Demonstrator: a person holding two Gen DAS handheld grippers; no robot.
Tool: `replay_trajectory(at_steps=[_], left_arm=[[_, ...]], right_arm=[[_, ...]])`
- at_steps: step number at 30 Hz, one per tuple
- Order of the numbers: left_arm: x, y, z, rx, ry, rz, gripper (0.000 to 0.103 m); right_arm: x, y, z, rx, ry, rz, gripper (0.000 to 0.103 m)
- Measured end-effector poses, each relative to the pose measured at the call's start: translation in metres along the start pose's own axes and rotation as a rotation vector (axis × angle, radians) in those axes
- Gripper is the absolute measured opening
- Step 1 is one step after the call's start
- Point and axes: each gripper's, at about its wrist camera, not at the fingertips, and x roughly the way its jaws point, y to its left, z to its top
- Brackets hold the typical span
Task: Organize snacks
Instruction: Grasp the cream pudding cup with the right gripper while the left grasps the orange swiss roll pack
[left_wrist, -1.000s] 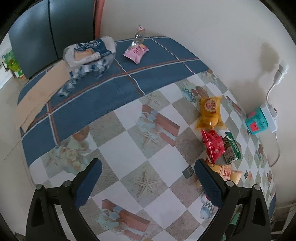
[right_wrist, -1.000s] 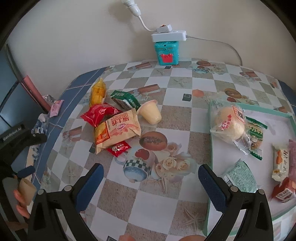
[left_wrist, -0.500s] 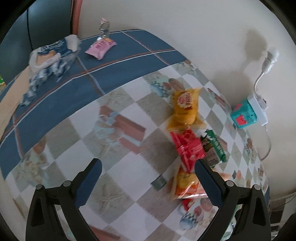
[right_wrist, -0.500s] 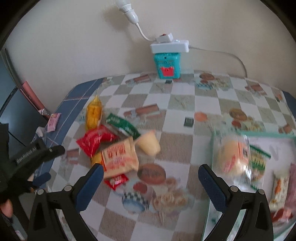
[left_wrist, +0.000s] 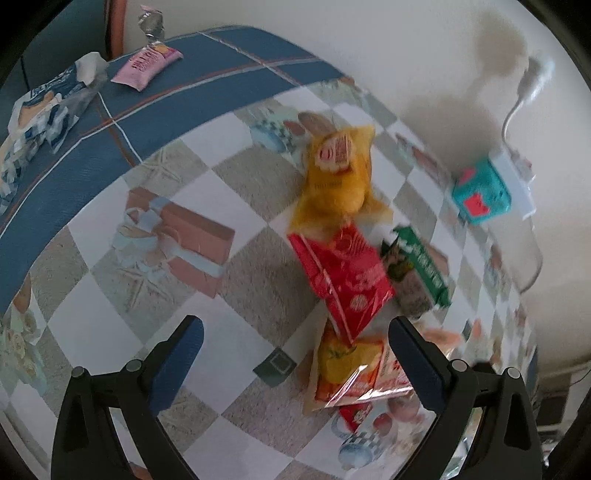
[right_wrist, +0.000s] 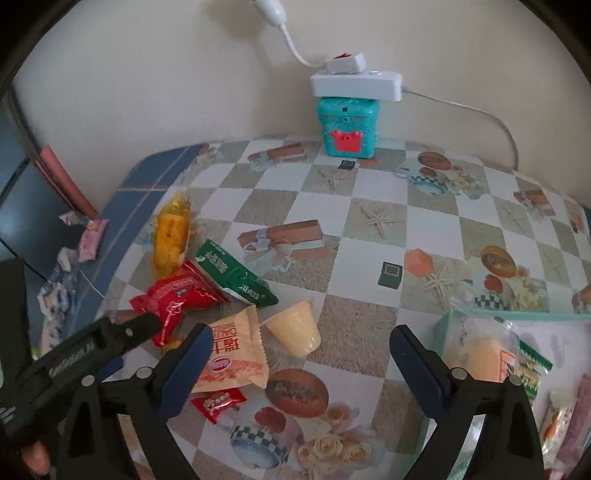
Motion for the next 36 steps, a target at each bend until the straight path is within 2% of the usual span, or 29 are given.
replay_trajectory(at_steps=[6,10,11,14,16,20,36], left_arm=[[0.004,0.013,0.0,-0.053,0.019,-0.015,0.1],[0.009,0.012,0.0,-0.052,0.039,-0.023,0.1],[0.011,0.01,0.0,-0.051,0.048,-0.029,0.1],[0.013,0.003,-0.001,-0.051,0.062,-0.055,0.1],[0.013,-0.001,-0.001,-0.047,0.06,-0.056,0.1],[0.011,-0.008,-0.001,-0.035,0.053,-0.054,0.1],[0.033,-0.046,-0.009,0.07,0.092,-0.044,0.1]], right_arm=[[0.024,0.006,-0.003,-0.052,0.043,-0.011,0.076],[0.038,0.009,-0.003,-0.091,0.067,-0.017,0.072],[0.04,0.01,-0.002,-0.1,0.071,-0.012,0.072],[0.047,0.011,0.0,-0.11,0.088,0.006,0.059],[0.052,0.011,0.0,-0.111,0.099,0.018,0.058],[0.055,0.012,0.001,-0.108,0.101,0.043,0.049],[0.043,-0.012,-0.01,-0.026,0.092,0.05,0.048]])
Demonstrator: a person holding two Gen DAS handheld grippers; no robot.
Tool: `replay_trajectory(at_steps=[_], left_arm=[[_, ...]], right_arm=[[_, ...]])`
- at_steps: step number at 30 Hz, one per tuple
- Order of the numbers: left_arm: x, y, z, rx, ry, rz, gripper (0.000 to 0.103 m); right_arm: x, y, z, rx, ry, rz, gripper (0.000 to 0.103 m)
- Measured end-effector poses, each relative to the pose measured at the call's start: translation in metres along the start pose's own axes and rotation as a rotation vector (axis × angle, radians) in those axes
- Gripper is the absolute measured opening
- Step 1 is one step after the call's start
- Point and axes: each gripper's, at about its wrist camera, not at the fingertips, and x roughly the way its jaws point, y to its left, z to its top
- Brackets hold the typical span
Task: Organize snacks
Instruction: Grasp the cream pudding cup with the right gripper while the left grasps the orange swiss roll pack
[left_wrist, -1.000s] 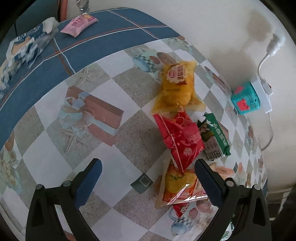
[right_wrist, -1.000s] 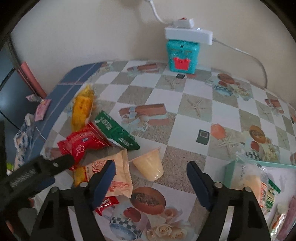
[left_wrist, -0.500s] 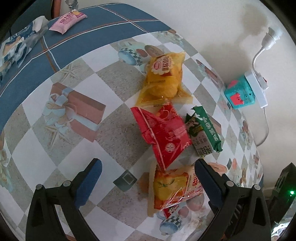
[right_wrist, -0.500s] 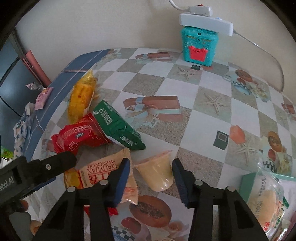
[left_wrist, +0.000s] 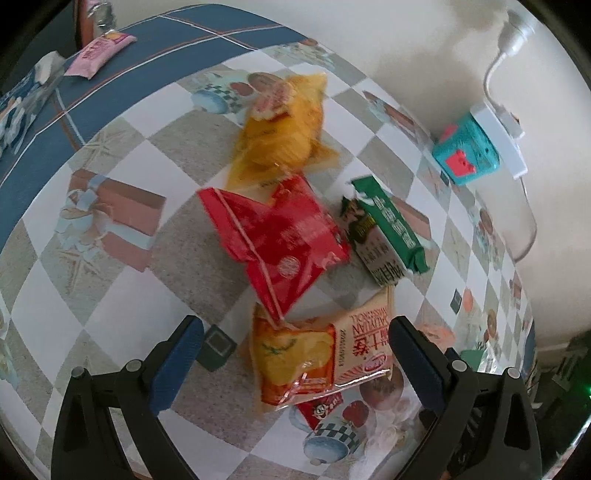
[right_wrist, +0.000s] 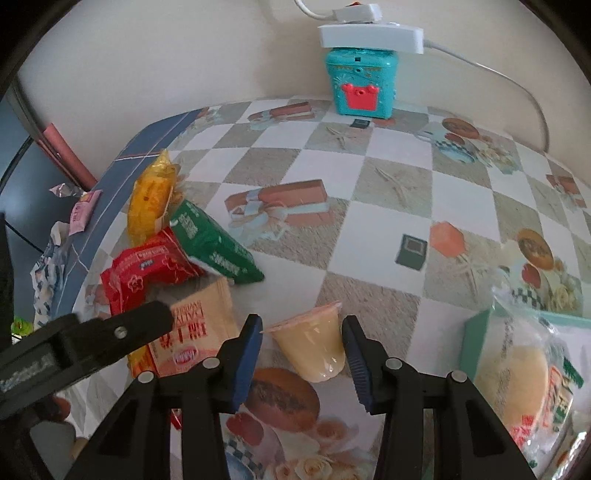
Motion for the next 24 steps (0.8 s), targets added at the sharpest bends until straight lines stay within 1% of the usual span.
replay_trajectory(at_steps=[4,11,15,19,21,22,24], left_arm=[[0.008,-0.01,-0.002,0.019,0.009,0.01,0.1],[0.016,-0.03,-0.008,0.088,-0.002,0.071,0.1],[0.021,-0.038,-0.011,0.127,-0.01,0.127,0.1],[0.023,-0.039,-0.011,0.117,-0.015,0.181,0.1],[0.022,-0.037,-0.011,0.113,-0.018,0.188,0.097],[0.021,-0.037,-0.011,0.109,-0.021,0.188,0.092],[0.018,-0.035,-0.01,0.097,-0.023,0.182,0.089]], right_arm=[[-0.005,-0.005,-0.009,-0.001,-0.002,-0.008,0.048],[-0.011,-0.008,-0.017,-0.013,-0.005,-0.019,0.048],[-0.012,-0.009,-0.019,-0.008,-0.009,-0.014,0.048],[-0.013,-0.009,-0.02,-0.002,-0.01,-0.013,0.048],[-0.013,-0.009,-0.02,0.0,-0.01,-0.014,0.048],[-0.014,-0.009,-0.021,0.003,-0.01,-0.013,0.048],[-0.014,-0.009,-0.022,0.009,-0.009,-0.01,0.048]])
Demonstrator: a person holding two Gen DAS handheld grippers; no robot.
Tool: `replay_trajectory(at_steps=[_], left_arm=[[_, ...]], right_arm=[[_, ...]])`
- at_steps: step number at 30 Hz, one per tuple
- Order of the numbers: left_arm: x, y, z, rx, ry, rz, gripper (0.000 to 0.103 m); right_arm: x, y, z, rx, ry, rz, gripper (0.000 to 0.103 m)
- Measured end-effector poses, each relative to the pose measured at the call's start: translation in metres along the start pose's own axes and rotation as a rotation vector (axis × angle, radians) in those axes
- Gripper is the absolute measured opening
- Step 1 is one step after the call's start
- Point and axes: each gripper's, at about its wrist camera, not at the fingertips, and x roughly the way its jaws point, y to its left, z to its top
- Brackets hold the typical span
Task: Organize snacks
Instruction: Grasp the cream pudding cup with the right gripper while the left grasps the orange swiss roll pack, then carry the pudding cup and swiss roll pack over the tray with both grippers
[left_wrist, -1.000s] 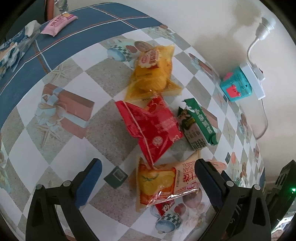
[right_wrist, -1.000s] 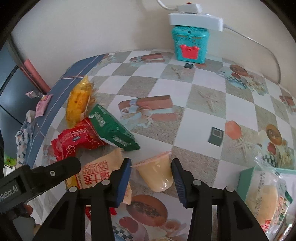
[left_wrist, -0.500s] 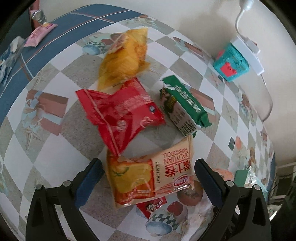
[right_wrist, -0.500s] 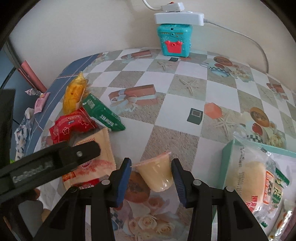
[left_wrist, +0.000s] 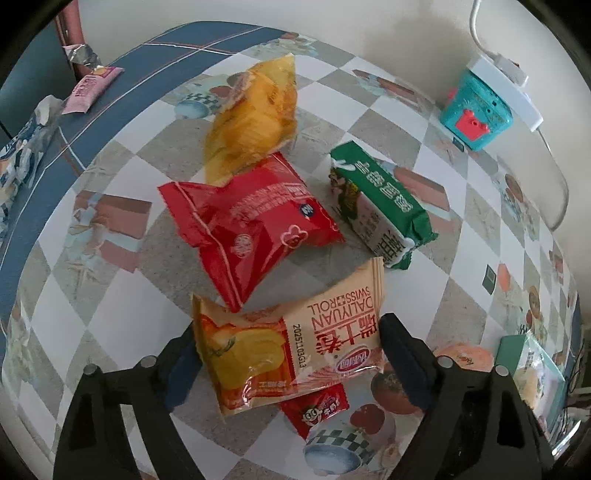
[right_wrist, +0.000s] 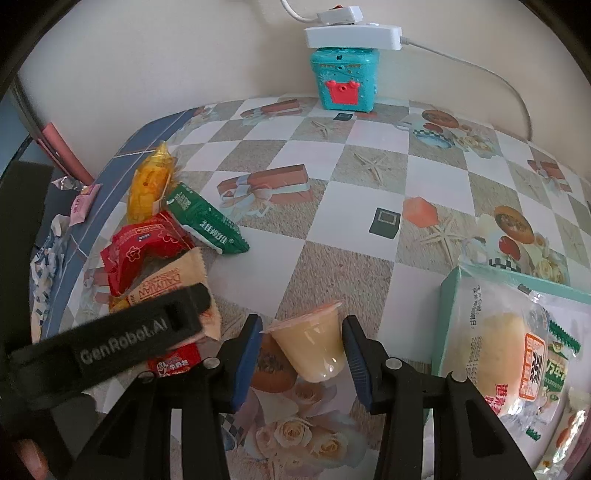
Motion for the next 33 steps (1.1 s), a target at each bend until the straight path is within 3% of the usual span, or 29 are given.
replay_trajectory(at_steps=[11,21,27,33], left_arm=[[-0.03,0.013,-0.01,-0.005,-0.009,-0.046,0.083],[-0.081,0.014,-0.023,0.008,-0.073,-0.068,0.083],[-0.12,0.014,-0.035,0.014,-0.16,-0.062,0.083],[-0.141,0.013,-0.048,0.031,-0.197,-0.07,0.083]], right_arm=[[-0.014,0.004,-0.01,0.038,-0.017,0.035,0.048],[-0.066,0.0,-0.033,0.122,-0.117,0.088,0.048],[-0.1,-0.015,-0.05,0.216,-0.172,0.072,0.048],[-0.128,-0.046,-0.069,0.352,-0.22,0.007,0.048]])
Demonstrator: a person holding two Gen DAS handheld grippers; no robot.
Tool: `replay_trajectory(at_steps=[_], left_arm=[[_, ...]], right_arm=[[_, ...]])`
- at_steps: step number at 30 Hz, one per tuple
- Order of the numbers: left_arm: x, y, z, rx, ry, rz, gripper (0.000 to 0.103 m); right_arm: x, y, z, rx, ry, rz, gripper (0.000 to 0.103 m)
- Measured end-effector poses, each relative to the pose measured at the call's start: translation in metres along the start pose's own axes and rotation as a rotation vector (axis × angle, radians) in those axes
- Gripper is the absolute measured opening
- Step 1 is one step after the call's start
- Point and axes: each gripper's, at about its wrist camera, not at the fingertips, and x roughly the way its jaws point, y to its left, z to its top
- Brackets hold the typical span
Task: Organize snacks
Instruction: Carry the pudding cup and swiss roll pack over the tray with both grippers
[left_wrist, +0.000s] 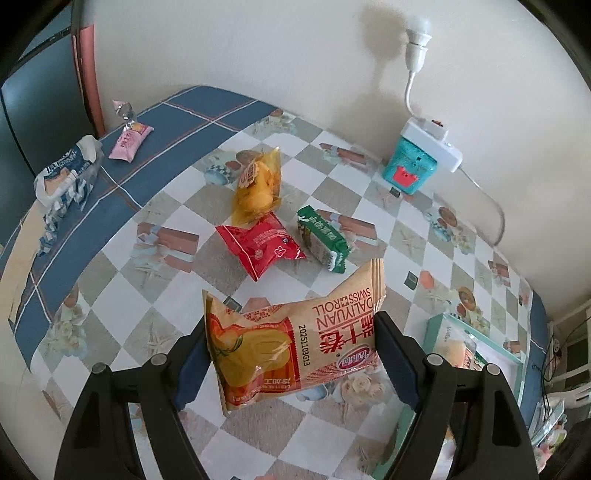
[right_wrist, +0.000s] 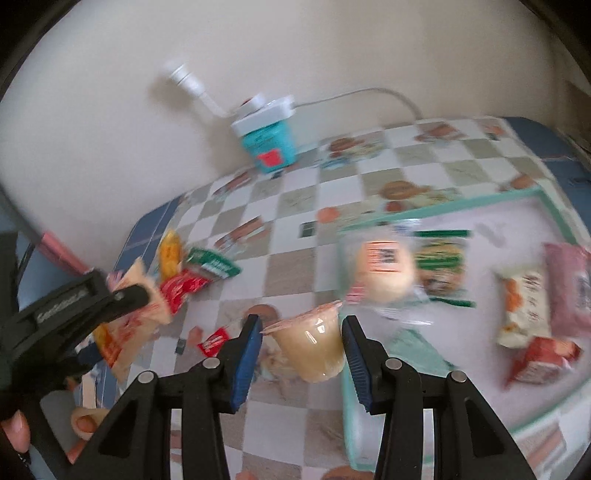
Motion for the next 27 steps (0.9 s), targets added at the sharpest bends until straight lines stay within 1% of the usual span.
replay_trajectory(at_steps=[3,12,18,22,27], left_arm=[[-0.006,-0.004,-0.002,0.008,-0.016,0.001,0.083],[-0.022,-0.039,-0.012,0.081,-0.054,-0.021,0.083],[-0.024,-0.068,-0.025,0.129,-0.045,-0.044,0.083],[-0.025,-0.091,-0.036,0.174,-0.041,-0.059,0.083],[-0.028,-0.121,-0.051,0.244,-0.031,-0.092,0.083]], right_arm=[[-0.014,-0.017,-0.001,0.029,-0.032,-0.042,0.048],[-0.043,-0.059,0.008,0.095,-0.12,-0.094,0.048],[-0.065,-0.103,0.018,0.166,-0.184,-0.158,0.048],[-0.075,-0.13,0.021,0.21,-0.206,-0.194,0.048],[-0.084,-0.155,0.022,0.266,-0.224,-0.207,0.048]])
